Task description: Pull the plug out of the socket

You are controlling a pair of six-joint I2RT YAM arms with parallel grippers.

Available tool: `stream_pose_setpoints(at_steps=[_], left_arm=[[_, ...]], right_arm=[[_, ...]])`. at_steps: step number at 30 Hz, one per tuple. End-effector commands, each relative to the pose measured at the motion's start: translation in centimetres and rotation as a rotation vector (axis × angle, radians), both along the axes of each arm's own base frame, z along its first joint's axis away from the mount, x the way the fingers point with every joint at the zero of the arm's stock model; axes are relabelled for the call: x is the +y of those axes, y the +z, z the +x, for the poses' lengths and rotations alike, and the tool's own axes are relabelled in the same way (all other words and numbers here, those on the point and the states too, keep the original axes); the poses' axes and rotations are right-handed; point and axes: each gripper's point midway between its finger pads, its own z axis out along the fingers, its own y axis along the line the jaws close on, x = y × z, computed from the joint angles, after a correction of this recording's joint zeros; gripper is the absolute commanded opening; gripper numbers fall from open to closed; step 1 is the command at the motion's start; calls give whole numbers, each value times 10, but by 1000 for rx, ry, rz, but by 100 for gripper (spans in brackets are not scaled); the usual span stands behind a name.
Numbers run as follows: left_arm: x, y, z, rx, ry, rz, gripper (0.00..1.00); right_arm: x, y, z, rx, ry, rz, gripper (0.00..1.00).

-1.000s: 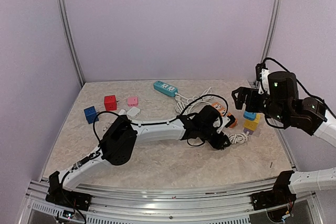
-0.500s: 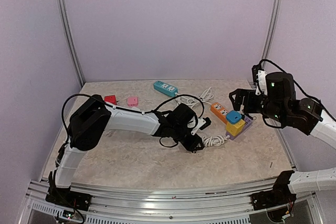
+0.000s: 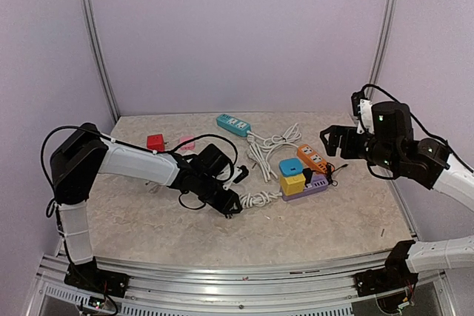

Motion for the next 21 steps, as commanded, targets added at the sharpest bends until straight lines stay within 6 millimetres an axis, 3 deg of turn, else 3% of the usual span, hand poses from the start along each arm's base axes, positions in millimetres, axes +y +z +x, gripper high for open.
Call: stream_pose_setpoints(at_steps=[1,6,12,14,18,21], left_arm=[[82,-46,-20,130,166,286,16],[120,-49,-30,166,244,388,16],[146,-41,-39,166,274,399,22],[143,-35,-39,141,258,379,29],[116,-12,-33,51,182,303,62],[88,7,-26,-29,109,267,70]], right_arm=[[1,-9,4,11,10,-18,100],[4,-20,8,32,16,-36,100],[7,-37,13,67,31,-52,100],[7,-39,14,69,33,-48,100],[7,-40,16,71,40,-44,100],[7,-39,16,70,42,-40,100]])
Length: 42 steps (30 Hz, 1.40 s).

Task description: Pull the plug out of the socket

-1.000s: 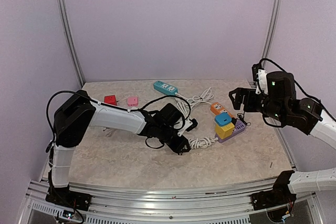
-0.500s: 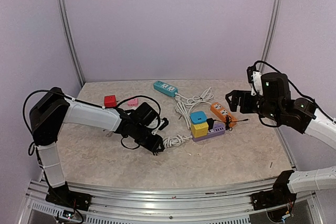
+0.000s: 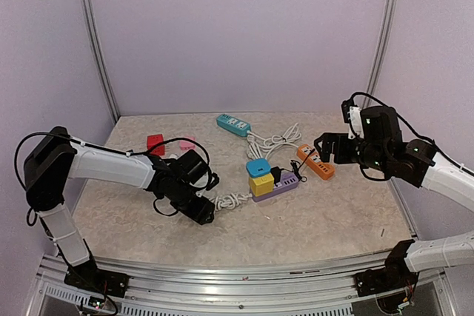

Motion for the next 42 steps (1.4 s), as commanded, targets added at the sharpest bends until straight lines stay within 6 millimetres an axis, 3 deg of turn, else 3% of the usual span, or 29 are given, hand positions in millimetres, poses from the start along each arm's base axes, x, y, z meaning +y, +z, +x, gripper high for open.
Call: stream_pose_setpoints(at_steps=[1,6,13,19,23,27,30,37,42], left_arm=[[-20,17,0,-71,-105,40,71],[-54,31,18,-130,-161,-1,72],[-74,31,37,-163,-208,-53,73],[-92,27,33,-184,-293,-83,75],[-98,14,23,-153,-328,-63,68],[-92,-2,8,-98,-335,-22,47],[-86,-1,-7,-92,-333,-7,36],[-58,-10,-65,-7,-332,75,25],[-33,-26,-107,96,-310,157,26]], right_arm=[[0,-3,2,-3,11,2,100],[-4,-3,1,-4,7,1,100],[-9,-3,0,-6,2,10,100],[-10,-6,0,-1,2,15,100],[-11,-8,2,4,1,16,100],[-11,-10,2,9,2,17,100],[-10,-11,2,10,5,20,100],[-6,-20,3,26,19,28,100],[-1,-28,3,41,40,36,99]])
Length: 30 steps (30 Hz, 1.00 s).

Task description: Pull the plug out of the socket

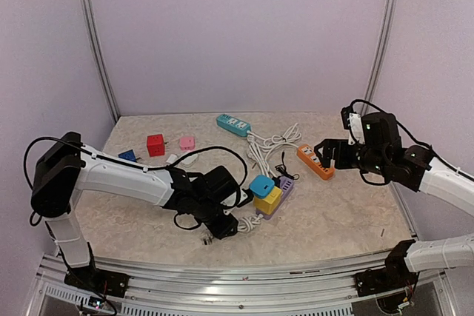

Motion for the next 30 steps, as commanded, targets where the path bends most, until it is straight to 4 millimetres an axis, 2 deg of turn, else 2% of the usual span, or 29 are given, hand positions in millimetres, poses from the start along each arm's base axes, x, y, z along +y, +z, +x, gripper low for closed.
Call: stream_pose_setpoints(at_steps=[1,5,8,10,12,13,17,19,20,25,29,30], left_arm=[[52,-37,-65,196,26,200,26],[67,-38,-92,231,36,231,27],[76,-36,-95,224,54,235,31],[77,-32,-90,192,69,225,46],[69,-20,-81,158,72,183,59],[63,-12,-76,138,70,154,67],[37,29,-55,49,69,33,80],[30,50,-45,10,80,-26,89],[27,61,-41,-9,87,-60,97],[27,124,-15,-121,166,-271,99],[45,182,8,-132,316,-568,99],[49,190,13,-118,342,-633,99]], right_arm=[[3,-10,2,18,14,14,98],[7,-17,2,31,31,16,96],[12,-24,0,45,59,25,94],[17,-30,-1,54,85,27,92],[21,-37,-2,69,107,27,90],[23,-41,-4,78,121,27,88],[32,-56,-12,117,181,53,84],[39,-63,-19,139,221,84,81],[43,-66,-22,147,238,101,81],[54,-74,-34,163,299,143,79],[68,-75,-43,168,350,158,78],[71,-76,-45,165,364,157,78]])
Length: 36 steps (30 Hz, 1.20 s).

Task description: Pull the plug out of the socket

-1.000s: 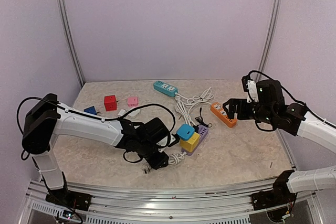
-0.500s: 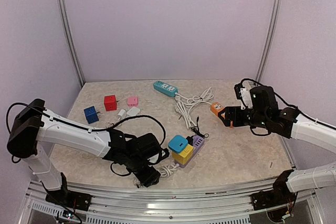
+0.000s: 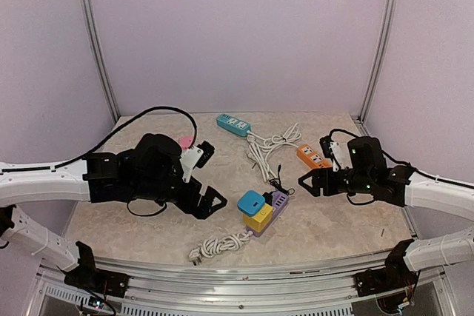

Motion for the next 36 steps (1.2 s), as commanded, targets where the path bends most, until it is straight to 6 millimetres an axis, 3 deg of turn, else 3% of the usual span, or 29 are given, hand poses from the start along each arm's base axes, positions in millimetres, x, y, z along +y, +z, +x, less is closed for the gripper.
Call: stream_pose_setpoints(at_steps=[1,4,8,13,18,22,30,36], left_arm=[[19,53,28,-10,170,-335,99],[38,61,42,37,284,-421,99],[31,64,43,100,162,-439,99],[-11,28,38,192,79,-301,99],[-48,10,29,289,-42,-365,99],[-64,-11,27,369,-94,-353,99],[-81,-30,27,419,-116,-346,94],[-92,-31,20,440,-155,-344,85]], right_arm=[[24,4,-12,-16,85,54,79],[32,-1,-16,-13,114,51,81],[42,-7,-24,16,163,68,81],[53,-17,-28,44,200,69,80],[62,-23,-34,69,214,89,79],[71,-29,-40,89,228,95,79],[81,-48,-48,126,246,65,78],[89,-57,-51,143,256,62,77]])
